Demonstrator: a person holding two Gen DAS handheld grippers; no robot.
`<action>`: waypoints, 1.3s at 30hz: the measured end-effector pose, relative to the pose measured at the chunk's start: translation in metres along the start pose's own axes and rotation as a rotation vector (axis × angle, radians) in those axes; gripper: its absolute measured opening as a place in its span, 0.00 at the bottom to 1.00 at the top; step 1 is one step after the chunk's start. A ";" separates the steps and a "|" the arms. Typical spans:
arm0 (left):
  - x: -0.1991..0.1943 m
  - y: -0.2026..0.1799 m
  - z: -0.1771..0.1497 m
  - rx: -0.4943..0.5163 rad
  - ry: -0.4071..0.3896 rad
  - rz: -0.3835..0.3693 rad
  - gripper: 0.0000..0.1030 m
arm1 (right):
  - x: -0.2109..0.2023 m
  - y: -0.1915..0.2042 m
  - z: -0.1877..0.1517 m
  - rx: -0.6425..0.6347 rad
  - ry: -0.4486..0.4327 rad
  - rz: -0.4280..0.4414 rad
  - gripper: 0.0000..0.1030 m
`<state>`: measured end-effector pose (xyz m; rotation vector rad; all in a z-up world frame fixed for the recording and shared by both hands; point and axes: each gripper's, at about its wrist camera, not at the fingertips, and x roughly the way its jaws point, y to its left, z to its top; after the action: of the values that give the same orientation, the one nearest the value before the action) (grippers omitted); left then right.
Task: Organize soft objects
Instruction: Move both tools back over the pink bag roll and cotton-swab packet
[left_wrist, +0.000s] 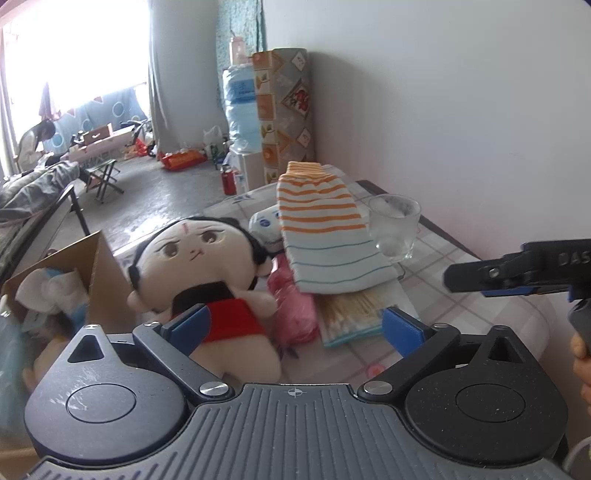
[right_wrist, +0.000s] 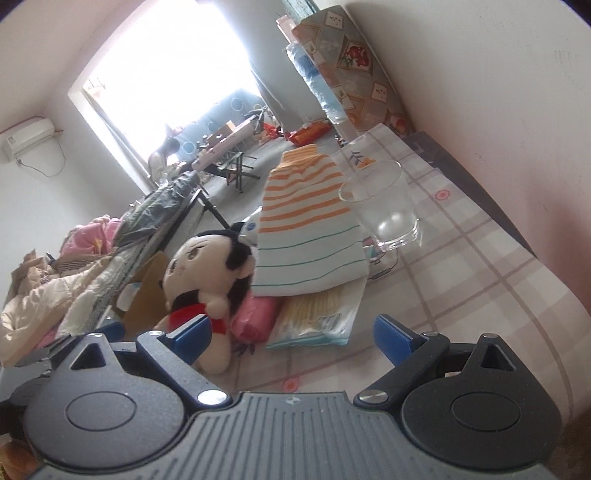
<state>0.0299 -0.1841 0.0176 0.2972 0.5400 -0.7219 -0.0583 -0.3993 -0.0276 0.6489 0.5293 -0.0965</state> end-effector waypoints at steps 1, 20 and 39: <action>0.009 -0.003 0.002 0.011 0.004 -0.010 0.94 | 0.007 -0.003 0.002 -0.003 0.008 -0.015 0.90; 0.110 -0.012 0.010 0.056 0.226 0.013 0.33 | 0.096 -0.013 0.010 -0.152 0.209 -0.108 0.30; 0.060 -0.011 -0.009 0.016 0.298 -0.015 0.22 | 0.042 -0.020 -0.016 -0.129 0.261 -0.036 0.02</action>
<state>0.0564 -0.2212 -0.0243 0.4192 0.8198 -0.7008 -0.0346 -0.4025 -0.0706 0.5285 0.7920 -0.0107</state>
